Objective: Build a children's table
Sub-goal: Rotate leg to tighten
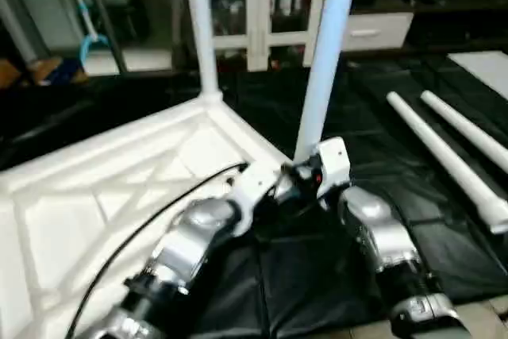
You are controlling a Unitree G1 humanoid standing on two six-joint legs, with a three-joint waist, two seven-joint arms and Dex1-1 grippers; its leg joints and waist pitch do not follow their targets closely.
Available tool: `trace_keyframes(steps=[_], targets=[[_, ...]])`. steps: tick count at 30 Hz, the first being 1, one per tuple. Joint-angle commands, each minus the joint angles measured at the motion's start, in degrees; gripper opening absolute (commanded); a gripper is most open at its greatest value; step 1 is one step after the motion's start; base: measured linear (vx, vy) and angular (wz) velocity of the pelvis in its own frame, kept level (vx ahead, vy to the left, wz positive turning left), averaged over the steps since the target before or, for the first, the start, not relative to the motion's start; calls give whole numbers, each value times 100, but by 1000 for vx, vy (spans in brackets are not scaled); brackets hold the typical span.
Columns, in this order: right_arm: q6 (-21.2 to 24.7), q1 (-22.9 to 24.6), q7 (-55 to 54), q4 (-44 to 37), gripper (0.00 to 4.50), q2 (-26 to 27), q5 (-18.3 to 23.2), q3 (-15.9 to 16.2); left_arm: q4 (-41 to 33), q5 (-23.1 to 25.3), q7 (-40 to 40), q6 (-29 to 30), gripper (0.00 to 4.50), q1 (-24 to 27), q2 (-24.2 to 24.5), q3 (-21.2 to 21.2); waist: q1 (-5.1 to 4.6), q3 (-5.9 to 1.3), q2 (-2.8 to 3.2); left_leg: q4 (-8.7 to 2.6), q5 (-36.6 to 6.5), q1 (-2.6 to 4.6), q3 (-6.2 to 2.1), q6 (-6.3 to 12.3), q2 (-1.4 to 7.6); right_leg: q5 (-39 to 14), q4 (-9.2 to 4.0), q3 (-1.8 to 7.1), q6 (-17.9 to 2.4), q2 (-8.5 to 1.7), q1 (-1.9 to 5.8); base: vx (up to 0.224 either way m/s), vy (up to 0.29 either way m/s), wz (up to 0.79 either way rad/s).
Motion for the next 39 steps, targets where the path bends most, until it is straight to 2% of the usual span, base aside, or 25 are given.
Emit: trace_keyframes(steps=[1, 3, 8, 9, 11, 13, 14, 15, 16, 17, 19, 20, 21, 22, 23, 24, 25, 26, 28, 29, 30, 32, 34, 37, 39], targets=[[-52, 51, 167, 24, 270, 145, -63, 300, 218, 174, 328, -44, 0, 47, 67, 86, -9, -227, -84, -574, -2721, 53, -318, -131, 386, -2724, -457, 191, -756, -354, 37, 0, 0, 0], [-118, 21, 158, 11, 270, 152, 11, 245, 183, 183, 268, -121, 0, 71, 141, 55, 17, -230, -77, -557, -2513, 44, -292, -42, 387, -2663, -448, 210, -863, -370, 43, 0, 0, 0], [-331, -69, 416, 4, 270, 197, 88, 156, 192, 218, 250, -144, 0, 109, 166, 61, 40, -236, -79, -558, -2266, 26, -269, 32, 404, -2514, -427, 220, -953, -371, 61, 0, 0, 0], [-338, -68, 483, -18, 305, 198, 128, 147, 183, 216, 244, -136, 0, 116, 177, 55, 48, -237, -76, -563, -2195, 16, -270, 41, 411, -2463, -421, 221, -961, -366, 65, 0, 0, 0], [-258, -12, 944, -274, 342, 94, 329, 184, 83, 210, 88, -167, 0, 173, 295, -29, 50, -238, -98, -570, -2117, -6, -271, 63, 421, -2333, -400, 220, -1000, -363, 83, 0, 0, 0], [-221, 27, 1158, -416, 349, 23, 420, 201, 20, 191, -34, -191, 0, 212, 365, -86, 54, -238, -101, -573, -2097, -25, -275, 104, 430, -2300, -384, 222, -1006, -371, 101, 0, 0, 0], [-236, 49, 1268, -508, 374, -54, 441, 216, -30, 188, -90, -206, 0, 239, 415, -108, 46, -236, -145, -574, -2038, -41, -269, 130, 431, -2278, -385, 221, -995, -369, 109, 0, 0, 0], [-233, 75, 1411, -609, 382, -155, 477, 228, -96, 193, -138, -194, 0, 275, 469, -135, 68, -237, -137, -566, -1971, -25, -259, 153, 431, -2291, -388, 232, -989, -374, 97, 0, 0, 0], [-217, 87, 1503, -663, 386, -209, 507, 234, -132, 196, -164, -176, 0, 295, 497, -150, 74, -246, -168, -555, -1923, -13, -249, 170, 431, -2263, -386, 237, -1000, -374, 93, 0, 0, 0], [-195, 102, 1642, -728, 394, -276, 549, 233, -183, 202, -199, -147, 0, 324, 533, -172, 91, -251, -154, -545, -1797, -23, -244, 202, 436, -2148, -363, 248, -1057, -379, 98, 0, 0, 0], [-103, 185, 2143, -1006, 406, -561, 738, 198, -389, 220, -323, -211, 0, 447, 652, -247, 110, -258, -162, -534, -1604, -52, -242, 243, 443, -1930, -325, 253, -1123, -377, 118, 0, 0, 0], [-95, 190, 2171, -1022, 427, -577, 750, 196, -400, 217, -330, -214, 0, 453, 656, -249, 135, -270, -171, -514, -1430, -47, -229, 312, 448, -1669, -296, 261, -1189, -371, 124, 0, 0, 0], [-37, 233, 2418, -1134, 427, -722, 847, 193, -524, 182, -455, -362, 0, 508, 720, -287, 163, -255, -163, -500, -1364, -43, -203, 380, 437, -1593, -296, 269, -1239, -367, 106, 0, 0, 0], [12, 277, 2656, -1218, 437, -846, 918, 191, -653, 108, -575, -441, 0, 569, 777, -304, 170, -246, -184, -497, -1381, -53, -205, 410, 435, -1638, -299, 270, -1230, -367, 115, 0, 0, 0], [40, 318, 2850, -1283, 444, -952, 968, 191, -769, 40, -691, -506, 0, 623, 833, -319, 176, -235, -159, -509, -1381, -89, -218, 440, 442, -1756, -283, 269, -1197, -378, 140, 0, 0, 0], [61, 363, 3048, -1333, 444, -1075, 1003, 197, -915, -34, -904, -688, 0, 690, 949, -372, 228, -252, -118, -498, -1328, -62, -223, 454, 449, -1806, -293, 263, -1164, -385, 136, 0, 0, 0], [64, 387, 3148, -1354, 444, -1136, 1017, 201, -995, -83, -1028, -755, 0, 730, 1020, -396, 249, -267, -132, -480, -1250, -40, -212, 466, 449, -1706, -293, 262, -1174, -374, 122, 0, 0, 0], [47, 446, 3373, -1400, 444, -1289, 1036, 211, -1220, -220, -1379, -872, 0, 843, 1233, -460, 276, -294, -127, -452, -1017, -14, -195, 517, 440, -1314, -246, 264, -1284, -357, 119, 65, -26, 5], [110, 502, 3629, -1462, 444, -1460, 1089, 234, -1435, -327, -1749, -903, 0, 942, 1499, -541, 305, -308, -48, -437, -681, -28, -191, 629, 447, -703, -155, 256, -1486, -338, 143, 62, -21, 2], [173, 524, 3755, -1496, 444, -1537, 1128, 248, -1513, -352, -1891, -915, 0, 972, 1616, -583, 336, -320, -64, -417, -497, -31, -190, 724, 442, -382, -115, 242, -1579, -316, 159, 53, -4, -1], [196, 549, 3874, -1534, 444, -1624, 1139, 275, -1572, -391, -1986, -917, 0, 995, 1689, -588, 384, -328, -39, -403, -376, 22, -170, 779, 446, -173, -92, 242, -1660, -297, 125, 53, -4, -1], [282, 582, 4093, -1599, 444, -1781, 1176, 334, -1668, -476, -2119, -938, 0, 1033, 1749, -545, 422, -328, -17, -392, -269, 25, -159, 824, 445, -29, -76, 236, -1722, -281, 136, 0, 0, 0], [327, 601, 4271, -1617, 444, -1919, 1143, 425, -1725, -512, -2218, -928, 0, 1045, 1792, -539, 448, -305, -17, -416, -454, 31, -153, 745, 455, -272, -102, 239, -1702, -286, 134, 0, 0, 0], [386, 647, 4626, -1654, 444, -2125, 1073, 595, -1774, -553, -2332, -932, 0, 1058, 1843, -554, 482, -266, -28, -477, -1098, 62, -153, 404, 467, -956, -178, 256, -1564, -293, 129, 0, 0, 0], [413, 665, 4804, -1671, 444, -2213, 1049, 677, -1777, -581, -2345, -945, 0, 1056, 1861, -557, 485, -263, -35, -486, -1254, 82, -153, 290, 471, -1139, -198, 270, -1500, -301, 120, 0, 0, 0]])
